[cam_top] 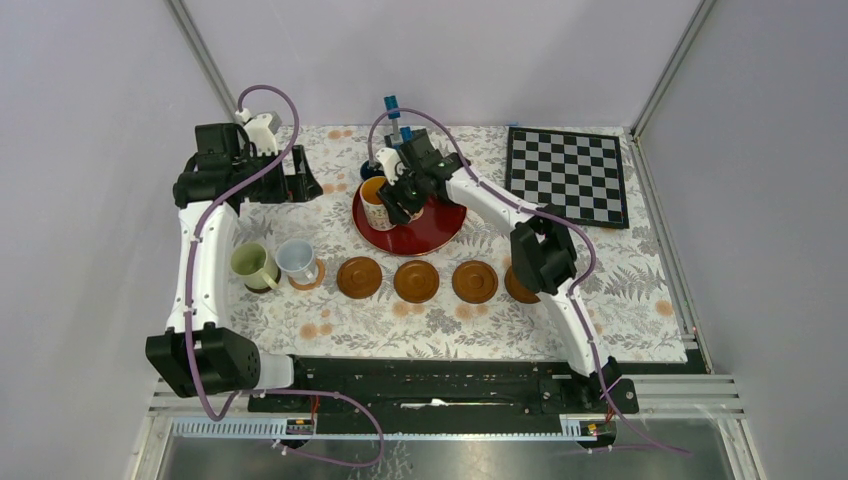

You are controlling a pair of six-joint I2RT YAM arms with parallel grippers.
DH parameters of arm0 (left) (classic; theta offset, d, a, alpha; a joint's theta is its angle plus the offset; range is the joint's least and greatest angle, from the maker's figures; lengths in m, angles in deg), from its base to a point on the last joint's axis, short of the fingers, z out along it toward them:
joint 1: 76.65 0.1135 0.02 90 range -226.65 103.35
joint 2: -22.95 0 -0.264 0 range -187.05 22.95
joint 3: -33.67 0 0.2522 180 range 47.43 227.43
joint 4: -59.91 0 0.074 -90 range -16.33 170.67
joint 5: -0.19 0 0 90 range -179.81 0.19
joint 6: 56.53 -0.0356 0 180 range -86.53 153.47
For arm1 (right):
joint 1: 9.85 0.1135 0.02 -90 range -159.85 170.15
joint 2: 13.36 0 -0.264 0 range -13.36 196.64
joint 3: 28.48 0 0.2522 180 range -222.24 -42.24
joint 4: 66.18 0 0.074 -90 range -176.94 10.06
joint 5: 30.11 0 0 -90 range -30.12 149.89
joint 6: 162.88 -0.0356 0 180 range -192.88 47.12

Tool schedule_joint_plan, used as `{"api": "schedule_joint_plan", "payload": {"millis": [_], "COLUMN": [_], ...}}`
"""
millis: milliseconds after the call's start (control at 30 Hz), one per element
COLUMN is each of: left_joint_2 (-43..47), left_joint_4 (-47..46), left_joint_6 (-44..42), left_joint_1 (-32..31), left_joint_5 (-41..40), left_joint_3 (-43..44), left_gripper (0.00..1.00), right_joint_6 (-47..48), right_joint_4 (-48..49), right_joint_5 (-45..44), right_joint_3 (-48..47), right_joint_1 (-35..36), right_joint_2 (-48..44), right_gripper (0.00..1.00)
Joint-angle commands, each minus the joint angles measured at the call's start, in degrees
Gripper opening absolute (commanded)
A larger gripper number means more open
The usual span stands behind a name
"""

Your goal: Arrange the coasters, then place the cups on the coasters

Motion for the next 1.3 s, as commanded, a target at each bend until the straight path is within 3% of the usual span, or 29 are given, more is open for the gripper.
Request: {"api": "schedule_joint_plan", "payload": {"millis": [0, 300, 500, 767, 1267], "left_joint_2": [2.84, 4.22, 4.32, 4.00, 3.45], "left_joint_4": [-2.64, -3.52, -3.61, -3.98, -4.90], "left_joint_6": [-0.28, -0.02, 0.05, 0.72, 2.72], "left_joint_1": [0.12, 0.16, 0.33, 0.85, 3.19], "left_joint_5": [0.21, 1.11, 2.06, 2.91, 5.56], "left_joint_3": [-0.31, -2.06, -2.58, -2.33, -2.72], "left_gripper": [0.99, 0.99, 0.99, 0.99, 0.99], "right_joint_6": [1.88, 0.64, -1.35, -4.99, -11.87], "right_joint_4": [-0.71, 1.09, 1.21, 4.64, 23.89], "right_joint_5": [-2.55, -1.46, -0.70, 0.11, 0.50], "right_joint_3": [-2.88, -1.77, -0.75, 4.17, 28.74], "right_joint_1": [0.81, 1.16, 1.23, 1.20, 1.90], "right_joint_2": [1.32, -0.12, -2.56, -10.20, -28.53], "right_gripper": [0.61, 0.35, 0.00, 0.00, 0.00]}}
